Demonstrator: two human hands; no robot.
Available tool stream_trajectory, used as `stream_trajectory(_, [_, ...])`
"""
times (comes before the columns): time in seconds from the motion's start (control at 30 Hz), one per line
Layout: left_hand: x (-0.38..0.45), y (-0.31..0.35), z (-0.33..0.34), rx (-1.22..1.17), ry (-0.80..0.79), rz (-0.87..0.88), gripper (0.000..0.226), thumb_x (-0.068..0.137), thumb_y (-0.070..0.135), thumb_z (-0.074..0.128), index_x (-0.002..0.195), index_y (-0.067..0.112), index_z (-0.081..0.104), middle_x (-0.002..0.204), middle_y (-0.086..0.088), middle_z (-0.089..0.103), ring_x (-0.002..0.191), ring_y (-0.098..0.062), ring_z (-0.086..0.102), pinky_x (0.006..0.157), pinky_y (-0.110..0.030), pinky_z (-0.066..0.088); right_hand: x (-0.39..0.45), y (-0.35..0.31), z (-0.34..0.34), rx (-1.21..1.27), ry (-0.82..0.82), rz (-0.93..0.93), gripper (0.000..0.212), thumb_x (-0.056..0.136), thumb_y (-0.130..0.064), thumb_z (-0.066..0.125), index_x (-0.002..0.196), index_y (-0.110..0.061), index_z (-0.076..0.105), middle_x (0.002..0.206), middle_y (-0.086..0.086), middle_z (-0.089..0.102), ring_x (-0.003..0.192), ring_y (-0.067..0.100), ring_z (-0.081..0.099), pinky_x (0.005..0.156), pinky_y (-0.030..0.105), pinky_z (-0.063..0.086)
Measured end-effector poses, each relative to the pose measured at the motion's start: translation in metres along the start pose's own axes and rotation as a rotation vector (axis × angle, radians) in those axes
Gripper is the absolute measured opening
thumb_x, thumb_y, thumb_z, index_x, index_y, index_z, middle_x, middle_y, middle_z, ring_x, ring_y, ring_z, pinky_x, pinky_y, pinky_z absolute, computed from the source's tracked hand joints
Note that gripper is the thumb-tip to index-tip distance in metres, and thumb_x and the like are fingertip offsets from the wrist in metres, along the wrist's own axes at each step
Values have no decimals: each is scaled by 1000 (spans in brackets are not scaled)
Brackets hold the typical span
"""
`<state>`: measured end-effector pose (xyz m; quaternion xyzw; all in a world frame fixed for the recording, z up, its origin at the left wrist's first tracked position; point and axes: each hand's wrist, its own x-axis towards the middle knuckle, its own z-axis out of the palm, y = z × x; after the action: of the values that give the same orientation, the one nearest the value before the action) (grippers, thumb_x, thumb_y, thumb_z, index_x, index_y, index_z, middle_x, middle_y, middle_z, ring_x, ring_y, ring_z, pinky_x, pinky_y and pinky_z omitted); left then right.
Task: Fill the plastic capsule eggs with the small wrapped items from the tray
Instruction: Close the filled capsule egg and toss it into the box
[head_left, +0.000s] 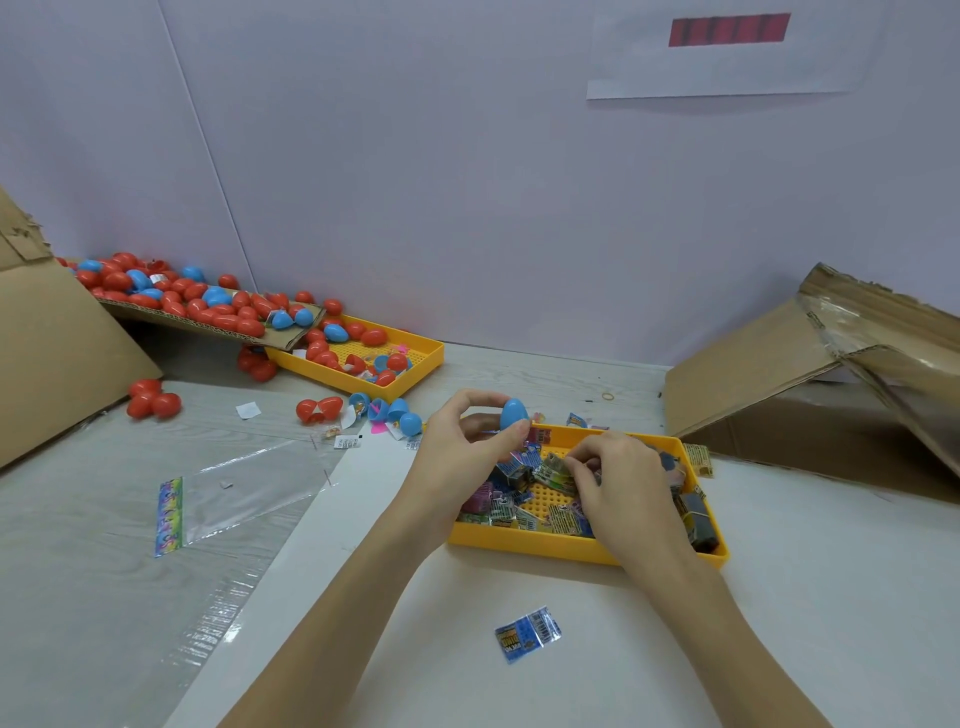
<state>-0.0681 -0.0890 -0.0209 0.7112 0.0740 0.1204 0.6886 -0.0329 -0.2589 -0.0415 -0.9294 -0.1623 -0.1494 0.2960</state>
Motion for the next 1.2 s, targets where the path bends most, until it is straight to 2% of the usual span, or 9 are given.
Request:
stream_trajectory(0.17, [0,1,0,20,-4,12,27,92,26,74,116,30,63,110,4,74,90,-9,72,61,-9,52,-1,0,-2,46,11,21,6,96,-21,69,91,-17,71,95,-3,66,96,15,59,86,37,53])
stream_trajectory(0.37, [1,-3,2,68,-30,31,26,92,26,74,115,32,62,111,5,73,99,-10,70,75,-18,58,-1,0,-4,89,-44,13,10,91,-25,77,84,-20,71,87,-5,67,87,11,60,82,35,53])
stream_trajectory(0.5, [0,-3,1,100,-41,144,23,103,15,56,116,33,59,89,7,75,75,-4,69,66,-15,54,-2,0,-6,206,113,-18,9,91,-27,77,85,-23,71,85,-7,65,78,5,59,66,12,43])
stream_trajectory(0.6, [-1,-4,3,190,-52,198,30,106,9,38,107,25,63,94,-9,72,70,-9,66,62,-22,52,-2,0,-10,264,186,-55,5,91,-26,76,90,-23,73,88,-5,65,77,2,59,64,8,42])
stream_trajectory(0.73, [-2,-6,9,241,-55,166,22,107,35,45,104,25,64,93,-9,72,68,-11,66,59,-19,48,-3,-1,-14,325,202,-168,3,92,-18,75,93,-20,74,91,-2,64,82,2,58,70,7,43])
stream_trajectory(0.87, [-2,-5,9,307,-69,125,42,93,65,47,99,28,65,87,2,74,60,-3,65,66,-24,54,-3,-3,-14,366,211,-281,5,91,-16,75,95,-16,76,95,-3,65,82,5,61,73,10,46])
stream_trajectory(1.0, [-3,1,4,53,-217,-13,23,95,42,67,101,20,69,85,-2,74,64,-13,61,61,-21,51,-2,-4,-12,373,237,-356,7,90,-15,74,96,-13,78,101,0,65,90,12,65,79,18,53])
stream_trajectory(1.07, [-3,3,0,-71,-247,-44,11,94,26,72,100,17,70,81,-2,70,70,-19,58,68,-26,50,-2,-4,-11,407,239,-346,8,91,-14,74,98,-14,78,103,0,66,93,11,66,80,17,54])
stream_trajectory(1.2, [-2,3,-2,-128,-215,-15,8,92,17,74,99,16,71,82,-5,70,77,-22,61,78,-38,49,-3,-7,-11,711,135,-189,15,96,-8,69,105,-16,77,103,0,73,99,12,71,84,22,58])
